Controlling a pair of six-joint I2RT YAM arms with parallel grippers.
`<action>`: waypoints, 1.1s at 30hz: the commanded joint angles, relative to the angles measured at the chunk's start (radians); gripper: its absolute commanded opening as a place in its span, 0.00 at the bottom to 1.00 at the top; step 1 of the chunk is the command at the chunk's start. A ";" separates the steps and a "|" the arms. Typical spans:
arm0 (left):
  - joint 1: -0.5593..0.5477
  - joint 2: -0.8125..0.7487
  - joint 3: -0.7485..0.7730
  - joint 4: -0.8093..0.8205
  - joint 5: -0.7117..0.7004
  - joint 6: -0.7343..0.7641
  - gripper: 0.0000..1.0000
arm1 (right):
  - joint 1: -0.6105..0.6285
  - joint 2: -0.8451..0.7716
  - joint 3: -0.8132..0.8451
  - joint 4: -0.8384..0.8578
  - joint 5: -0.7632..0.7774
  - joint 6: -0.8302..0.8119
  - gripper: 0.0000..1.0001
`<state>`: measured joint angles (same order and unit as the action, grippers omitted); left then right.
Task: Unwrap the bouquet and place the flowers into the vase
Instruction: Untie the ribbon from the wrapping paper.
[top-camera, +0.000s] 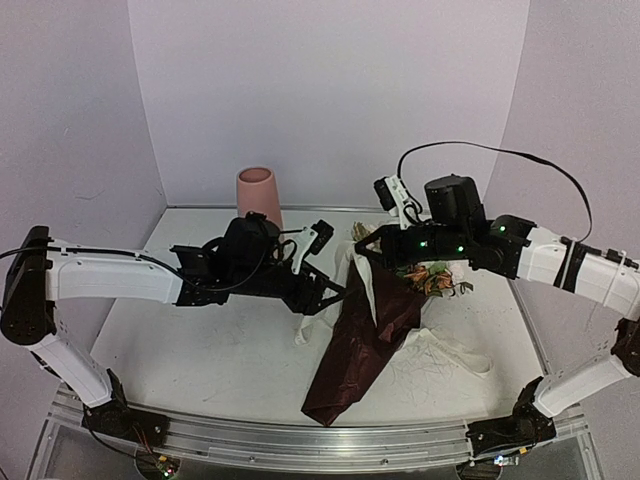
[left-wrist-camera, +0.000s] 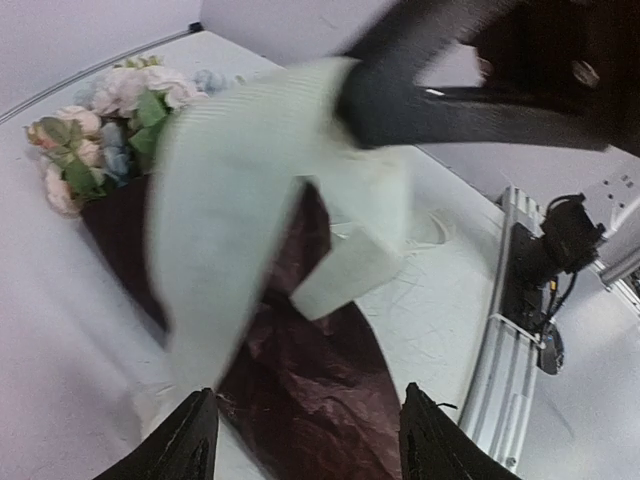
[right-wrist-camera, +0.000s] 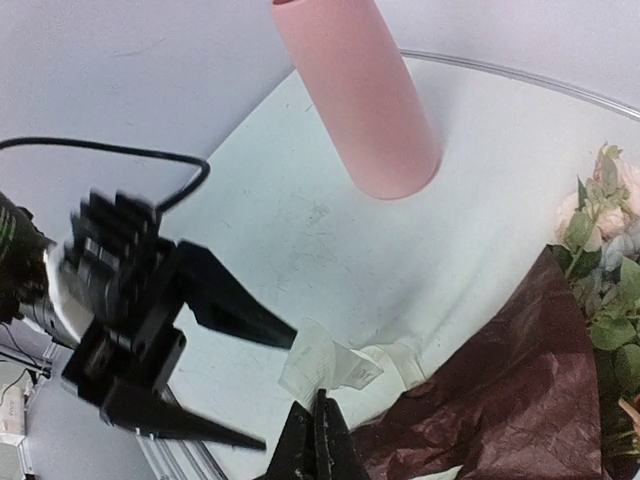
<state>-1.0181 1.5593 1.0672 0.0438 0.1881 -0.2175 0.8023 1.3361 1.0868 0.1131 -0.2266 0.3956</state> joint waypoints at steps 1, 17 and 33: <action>-0.030 -0.029 0.014 0.097 0.085 -0.030 0.64 | 0.013 0.065 0.092 0.076 -0.098 0.061 0.01; -0.034 0.101 0.058 0.169 -0.161 -0.094 0.51 | 0.060 0.130 0.132 0.160 -0.115 0.134 0.02; 0.071 -0.343 -0.164 -0.009 -0.501 -0.138 0.00 | 0.062 -0.020 -0.049 0.097 0.192 0.103 0.74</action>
<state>-1.0176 1.3652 0.9228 0.1255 -0.1157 -0.3011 0.8608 1.3834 1.0700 0.2207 -0.1711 0.5124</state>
